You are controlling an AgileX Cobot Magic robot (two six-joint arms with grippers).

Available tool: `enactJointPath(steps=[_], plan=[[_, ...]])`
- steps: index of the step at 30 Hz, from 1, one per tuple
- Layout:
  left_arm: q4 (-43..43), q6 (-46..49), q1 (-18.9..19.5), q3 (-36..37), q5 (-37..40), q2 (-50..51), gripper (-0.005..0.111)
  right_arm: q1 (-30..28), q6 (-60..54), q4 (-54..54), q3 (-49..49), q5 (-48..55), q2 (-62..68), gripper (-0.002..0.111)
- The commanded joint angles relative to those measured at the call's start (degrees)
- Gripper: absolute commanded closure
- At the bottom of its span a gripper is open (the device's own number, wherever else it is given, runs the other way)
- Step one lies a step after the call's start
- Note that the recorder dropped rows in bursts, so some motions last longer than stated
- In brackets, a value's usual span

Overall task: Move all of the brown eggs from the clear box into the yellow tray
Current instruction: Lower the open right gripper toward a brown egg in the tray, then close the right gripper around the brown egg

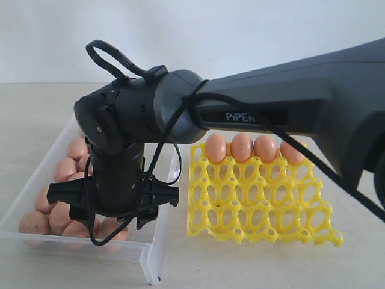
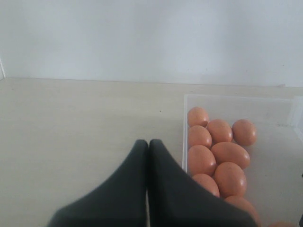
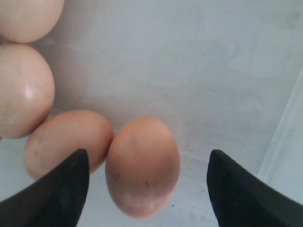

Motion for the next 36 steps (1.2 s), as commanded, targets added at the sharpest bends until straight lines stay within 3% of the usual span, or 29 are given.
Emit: enactJointPath(steps=[1, 36], plan=[[-0.3, 0.0, 0.0, -0.2, 0.0, 0.2, 0.111, -0.1, -0.1, -1.1, -0.2, -0.3, 0.0, 0.042], [-0.3, 0.0, 0.0, -0.2, 0.0, 0.2, 0.111, -0.1, -1.4, 0.4, -0.2, -2.8, 1.8, 0.042]])
